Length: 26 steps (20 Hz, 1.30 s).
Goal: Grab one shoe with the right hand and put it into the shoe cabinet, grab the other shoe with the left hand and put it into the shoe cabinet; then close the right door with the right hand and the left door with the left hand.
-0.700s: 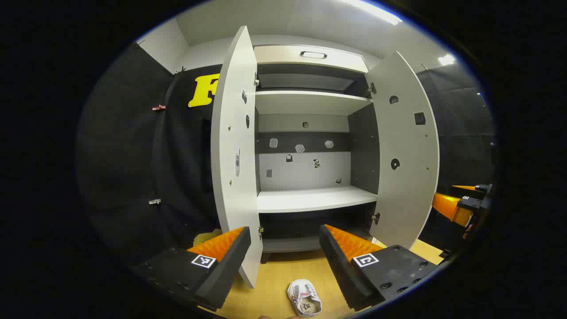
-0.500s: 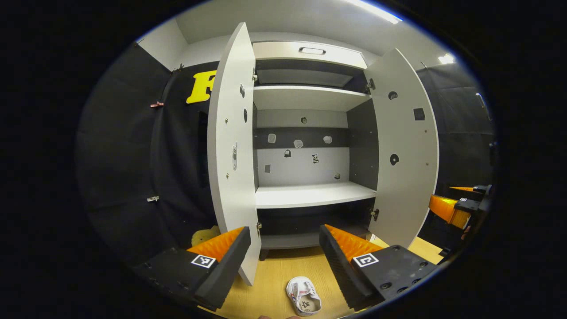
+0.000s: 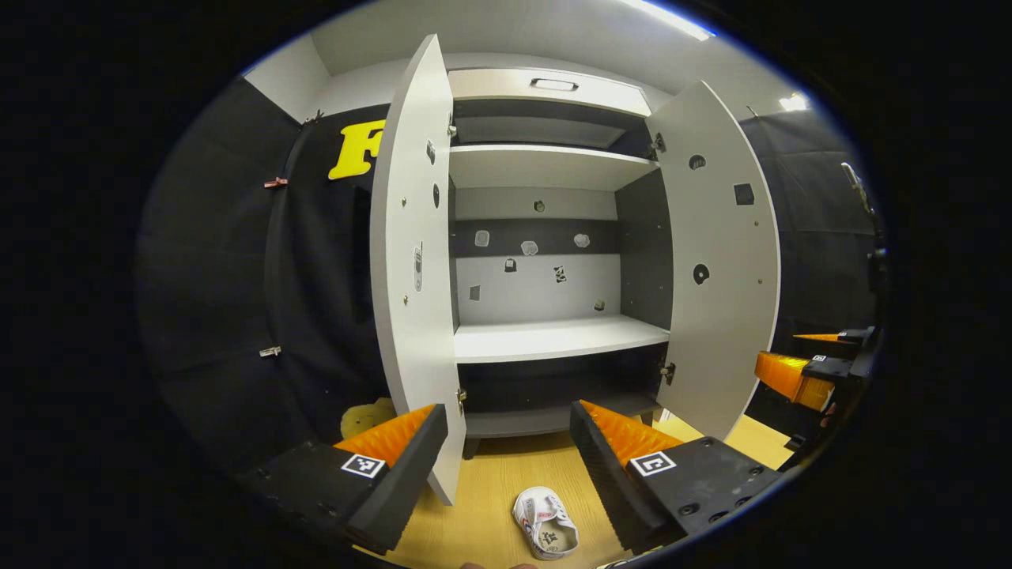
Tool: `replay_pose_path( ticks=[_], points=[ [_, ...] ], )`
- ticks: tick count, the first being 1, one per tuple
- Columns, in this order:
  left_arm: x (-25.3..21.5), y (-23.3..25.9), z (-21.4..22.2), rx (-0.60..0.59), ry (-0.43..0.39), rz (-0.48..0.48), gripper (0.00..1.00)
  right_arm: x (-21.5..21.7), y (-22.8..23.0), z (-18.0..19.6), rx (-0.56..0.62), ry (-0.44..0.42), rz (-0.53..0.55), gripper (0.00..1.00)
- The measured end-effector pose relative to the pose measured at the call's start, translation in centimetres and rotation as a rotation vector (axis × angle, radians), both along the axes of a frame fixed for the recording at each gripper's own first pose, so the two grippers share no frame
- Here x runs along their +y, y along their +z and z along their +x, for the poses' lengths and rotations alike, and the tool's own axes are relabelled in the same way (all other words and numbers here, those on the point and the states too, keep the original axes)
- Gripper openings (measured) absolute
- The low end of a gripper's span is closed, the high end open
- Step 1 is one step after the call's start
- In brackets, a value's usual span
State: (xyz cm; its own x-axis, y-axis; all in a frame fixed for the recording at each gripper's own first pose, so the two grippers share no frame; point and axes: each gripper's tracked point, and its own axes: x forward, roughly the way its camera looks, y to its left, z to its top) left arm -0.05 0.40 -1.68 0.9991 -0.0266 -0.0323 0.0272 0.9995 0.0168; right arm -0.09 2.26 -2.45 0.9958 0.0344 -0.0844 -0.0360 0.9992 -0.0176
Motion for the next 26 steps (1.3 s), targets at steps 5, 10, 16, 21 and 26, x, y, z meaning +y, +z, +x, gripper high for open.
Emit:
replay_pose_path(
  ticks=[5, 10, 16, 21, 26],
  points=[
    [1.2, 0.1, -0.5, -0.014, 0.002, 0.004, 0.97, 1.8, 0.0, -0.5, 0.007, 0.033, -0.007, 0.98],
    [1.6, -0.1, -1.4, -0.014, -0.047, 0.025, 0.96, 3.3, -1.3, -0.8, 0.039, 0.019, -0.012, 0.98],
    [2.1, -2.6, -1.8, 0.056, -0.103, -0.005, 0.96, 4.6, -6.1, -0.8, 0.182, 0.015, 0.012, 0.98],
    [2.1, -4.7, -1.1, 0.106, -0.113, 0.005, 0.97, 6.4, -13.5, -1.1, 0.403, 0.083, 0.027, 0.98],
    [1.2, -6.2, -0.2, 0.162, -0.109, 0.005, 0.97, 7.2, -22.4, -2.5, 0.654, 0.143, 0.095, 0.99]
  ],
)
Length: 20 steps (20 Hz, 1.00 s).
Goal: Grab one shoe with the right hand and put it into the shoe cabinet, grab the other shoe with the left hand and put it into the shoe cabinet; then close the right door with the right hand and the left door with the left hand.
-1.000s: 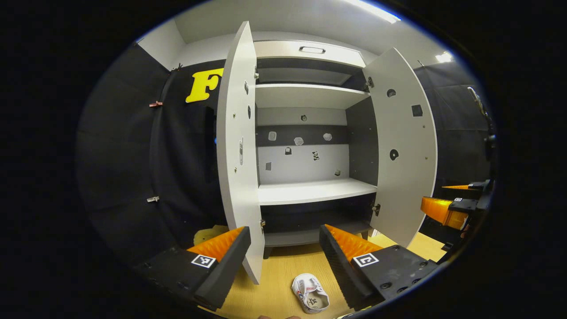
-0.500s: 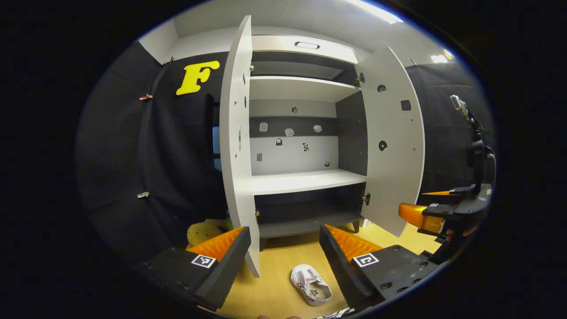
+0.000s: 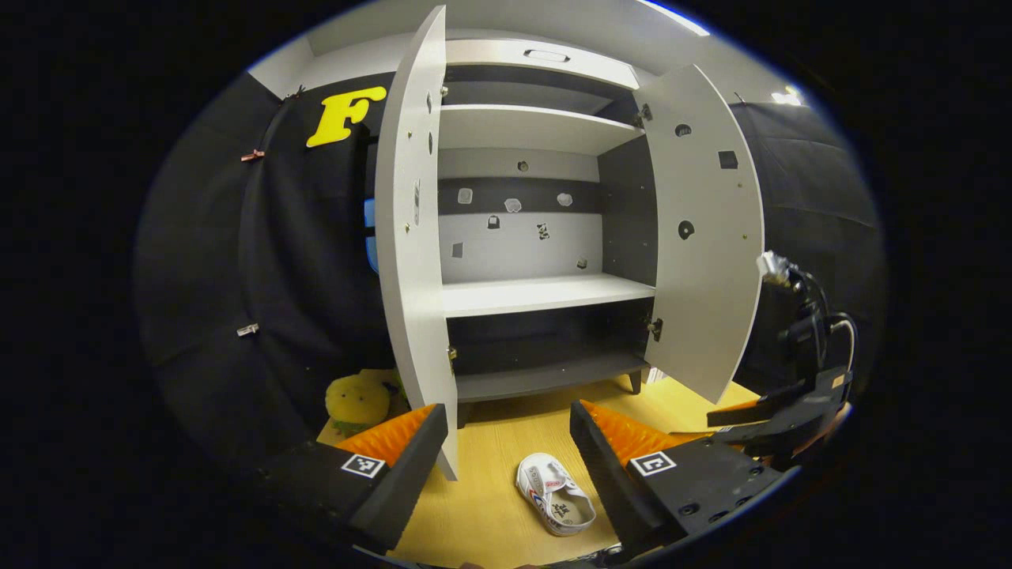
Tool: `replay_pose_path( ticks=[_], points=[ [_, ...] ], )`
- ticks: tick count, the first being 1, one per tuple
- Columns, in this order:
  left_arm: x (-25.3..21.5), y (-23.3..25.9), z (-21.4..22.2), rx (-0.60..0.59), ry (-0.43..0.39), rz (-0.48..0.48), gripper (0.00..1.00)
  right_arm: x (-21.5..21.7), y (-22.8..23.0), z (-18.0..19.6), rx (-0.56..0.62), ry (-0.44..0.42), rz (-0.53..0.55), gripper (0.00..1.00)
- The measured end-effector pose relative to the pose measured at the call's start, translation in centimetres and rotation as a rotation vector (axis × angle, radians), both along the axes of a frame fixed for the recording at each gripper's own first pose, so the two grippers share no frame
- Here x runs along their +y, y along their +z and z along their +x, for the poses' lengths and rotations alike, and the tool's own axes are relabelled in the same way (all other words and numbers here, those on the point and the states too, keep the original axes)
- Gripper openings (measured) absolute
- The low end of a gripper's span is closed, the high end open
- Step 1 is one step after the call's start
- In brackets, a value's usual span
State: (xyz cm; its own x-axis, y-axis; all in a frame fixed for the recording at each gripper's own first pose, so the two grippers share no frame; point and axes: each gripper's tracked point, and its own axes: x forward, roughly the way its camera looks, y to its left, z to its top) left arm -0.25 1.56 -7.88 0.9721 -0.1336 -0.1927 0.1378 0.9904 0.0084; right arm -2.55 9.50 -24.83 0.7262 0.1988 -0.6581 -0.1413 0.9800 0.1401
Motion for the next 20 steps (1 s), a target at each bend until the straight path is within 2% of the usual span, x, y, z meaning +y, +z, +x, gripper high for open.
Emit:
replay_pose_path(
  ticks=[4, 10, 16, 18, 19, 20],
  points=[
    [-0.9, -0.8, 0.7, 0.024, 0.006, -0.009, 0.96, 0.0, -5.1, -0.8, 0.122, 0.035, 0.016, 0.99],
    [-1.9, -2.3, 0.7, 0.07, 0.065, -0.012, 0.97, -0.2, -11.8, -0.6, 0.244, 0.076, -0.021, 0.99],
    [-1.1, -3.6, 0.1, 0.101, 0.084, -0.007, 0.96, 0.3, -14.6, 0.9, 0.249, 0.057, -0.034, 0.97],
    [-0.5, -4.3, -0.2, 0.12, 0.091, -0.022, 0.96, 0.3, -15.7, 2.0, 0.239, 0.02, -0.049, 0.88],
    [-0.1, -4.8, -0.3, 0.131, 0.097, -0.027, 0.96, 0.0, -16.2, 2.2, 0.246, -0.006, -0.061, 0.77],
    [0.3, -5.0, -0.4, 0.138, 0.104, -0.032, 0.96, -0.2, -16.6, 2.7, 0.247, -0.032, -0.066, 0.72]
  ],
)
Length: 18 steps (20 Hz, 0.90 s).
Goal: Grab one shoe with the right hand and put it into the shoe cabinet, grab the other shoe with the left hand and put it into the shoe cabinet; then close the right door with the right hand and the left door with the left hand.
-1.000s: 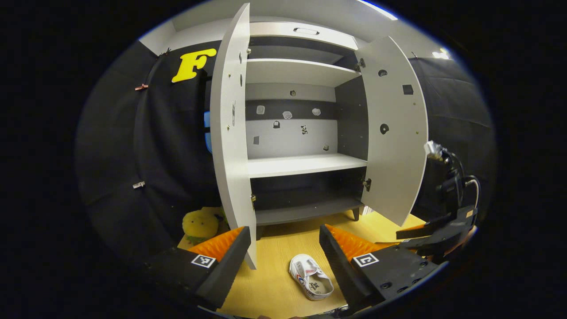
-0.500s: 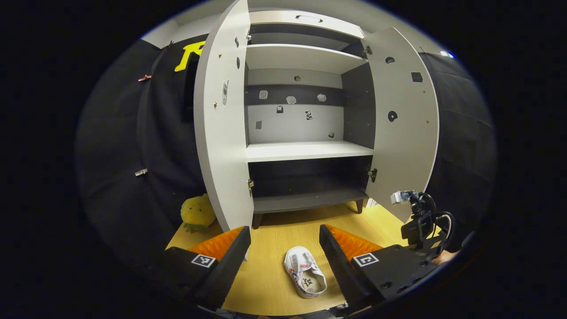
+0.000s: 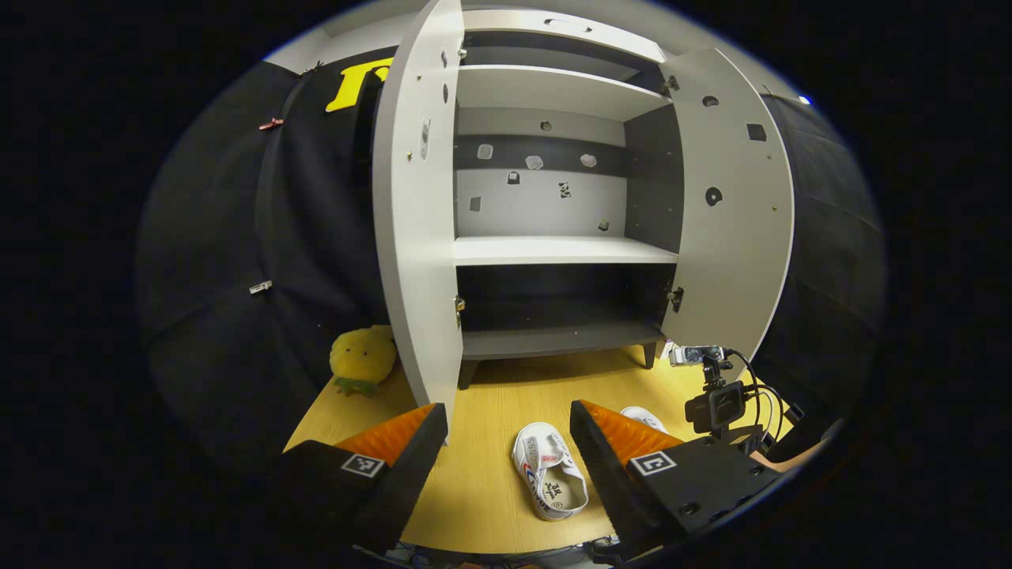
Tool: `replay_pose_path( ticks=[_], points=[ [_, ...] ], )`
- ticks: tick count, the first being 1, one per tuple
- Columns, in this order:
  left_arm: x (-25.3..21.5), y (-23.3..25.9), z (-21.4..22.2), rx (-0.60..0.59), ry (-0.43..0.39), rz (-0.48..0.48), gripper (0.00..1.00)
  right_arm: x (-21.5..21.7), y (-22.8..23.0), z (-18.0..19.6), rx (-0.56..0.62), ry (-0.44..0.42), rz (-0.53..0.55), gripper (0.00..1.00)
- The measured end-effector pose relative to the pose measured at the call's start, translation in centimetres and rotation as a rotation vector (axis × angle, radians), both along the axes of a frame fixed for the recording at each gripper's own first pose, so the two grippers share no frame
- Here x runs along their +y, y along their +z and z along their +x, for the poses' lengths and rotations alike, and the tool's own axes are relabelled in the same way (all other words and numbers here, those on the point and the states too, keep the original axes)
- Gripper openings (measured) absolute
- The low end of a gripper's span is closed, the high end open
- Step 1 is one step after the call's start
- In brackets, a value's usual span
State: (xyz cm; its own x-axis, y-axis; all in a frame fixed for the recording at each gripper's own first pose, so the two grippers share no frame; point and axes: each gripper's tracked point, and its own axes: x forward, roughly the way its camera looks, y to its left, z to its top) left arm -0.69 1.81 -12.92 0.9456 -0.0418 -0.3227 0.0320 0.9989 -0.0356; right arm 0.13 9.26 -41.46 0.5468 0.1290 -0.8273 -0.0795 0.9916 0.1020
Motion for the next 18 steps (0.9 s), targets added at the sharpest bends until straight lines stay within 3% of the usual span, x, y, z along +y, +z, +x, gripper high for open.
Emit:
replay_pose_path(
  ticks=[1, 4, 6, 7, 8, 9, 14, 18],
  points=[
    [0.3, -0.3, -0.1, 0.003, 0.004, -0.006, 0.96, -0.5, -0.3, 0.5, -0.006, -0.028, -0.018, 0.51],
    [0.8, -0.8, -0.5, 0.005, 0.002, -0.008, 0.97, -1.5, -0.5, 1.2, -0.026, -0.103, -0.048, 0.23],
    [0.7, -1.3, -0.7, 0.01, -0.017, 0.0, 0.97, -1.4, -0.4, 1.3, -0.022, -0.099, -0.041, 0.22],
    [0.7, -1.6, -0.8, 0.012, -0.025, 0.004, 0.97, -1.4, -0.6, 1.3, -0.023, -0.09, -0.048, 0.12],
    [0.6, -1.7, -0.8, 0.013, -0.033, 0.001, 0.97, -1.3, -0.8, 1.4, -0.026, -0.079, -0.052, 0.12],
    [0.2, -1.8, -0.9, 0.016, -0.045, -0.008, 0.97, -1.3, -0.5, 1.3, -0.035, -0.077, -0.05, 0.06],
    [-1.0, -1.6, -0.8, -0.009, -0.084, 0.025, 0.97, -0.6, -0.3, 1.4, -0.026, -0.055, 0.008, 0.05],
    [-2.4, -1.3, -1.1, -0.029, -0.123, 0.036, 0.96, -0.8, 2.6, 2.2, -0.083, -0.051, 0.061, 0.05]
  ],
)
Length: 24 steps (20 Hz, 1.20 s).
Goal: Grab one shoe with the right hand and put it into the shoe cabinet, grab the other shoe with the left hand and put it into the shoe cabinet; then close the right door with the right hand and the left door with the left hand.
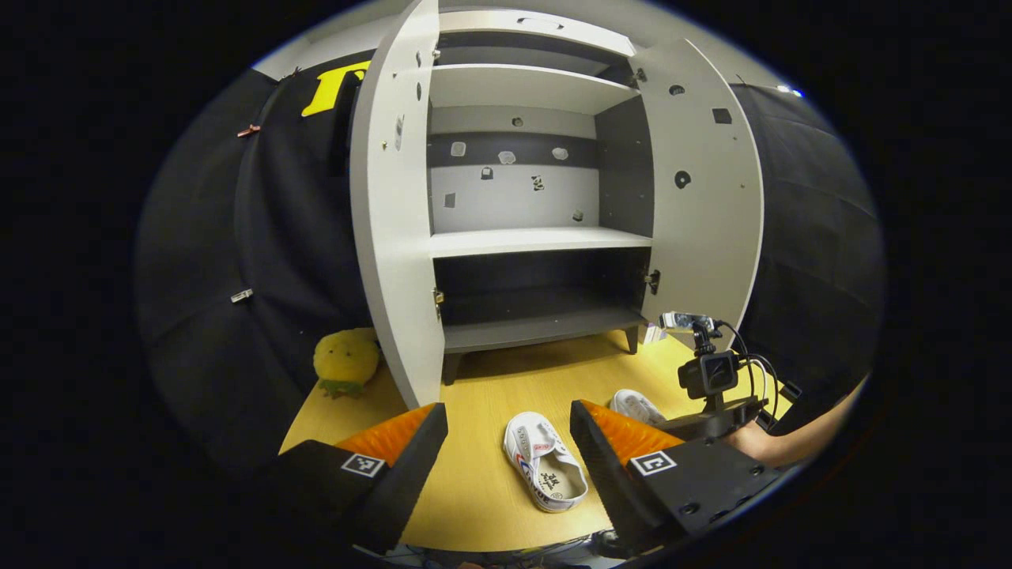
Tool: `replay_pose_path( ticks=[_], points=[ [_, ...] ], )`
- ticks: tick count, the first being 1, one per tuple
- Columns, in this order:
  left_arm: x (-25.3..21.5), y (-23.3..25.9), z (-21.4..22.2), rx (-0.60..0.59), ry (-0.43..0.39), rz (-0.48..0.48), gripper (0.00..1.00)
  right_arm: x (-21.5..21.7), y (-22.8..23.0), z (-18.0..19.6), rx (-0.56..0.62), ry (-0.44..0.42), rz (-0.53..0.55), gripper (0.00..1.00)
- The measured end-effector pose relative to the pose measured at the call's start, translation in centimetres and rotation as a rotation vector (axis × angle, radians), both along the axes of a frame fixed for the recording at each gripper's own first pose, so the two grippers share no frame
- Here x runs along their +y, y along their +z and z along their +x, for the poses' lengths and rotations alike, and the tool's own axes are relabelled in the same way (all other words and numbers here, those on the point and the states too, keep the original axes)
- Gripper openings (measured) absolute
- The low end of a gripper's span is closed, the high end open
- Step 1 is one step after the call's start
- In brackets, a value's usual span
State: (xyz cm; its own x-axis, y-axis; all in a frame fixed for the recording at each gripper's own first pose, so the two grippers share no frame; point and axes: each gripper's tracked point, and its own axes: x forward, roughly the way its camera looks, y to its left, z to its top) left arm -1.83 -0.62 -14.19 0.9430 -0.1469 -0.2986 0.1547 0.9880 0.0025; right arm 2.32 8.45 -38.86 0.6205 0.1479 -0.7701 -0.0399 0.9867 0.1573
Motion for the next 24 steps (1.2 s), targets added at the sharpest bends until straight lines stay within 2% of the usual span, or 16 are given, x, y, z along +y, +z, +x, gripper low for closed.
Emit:
replay_pose_path(
  ticks=[3, 7, 13, 17, 24],
  points=[
    [0.2, -0.1, 0.0, -0.007, 0.004, 0.011, 0.95, -0.6, 2.3, 0.2, -0.045, 0.025, -0.006, 0.05],
    [0.2, -0.3, -0.3, 0.0, 0.004, 0.001, 0.95, -1.2, 4.4, -0.1, -0.066, -0.042, 0.056, 0.05],
    [0.1, -0.3, -1.0, -0.006, -0.003, 0.01, 0.95, -1.2, 8.1, -0.9, -0.134, -0.028, 0.07, 0.05],
    [0.1, -0.3, -1.4, -0.01, -0.015, 0.009, 0.95, -0.6, 12.6, -0.7, -0.21, -0.041, 0.115, 0.05],
    [1.1, 0.1, -1.6, -0.032, -0.029, 0.01, 0.95, 2.7, 22.5, 1.3, -0.407, 0.027, 0.125, 0.05]
  ],
)
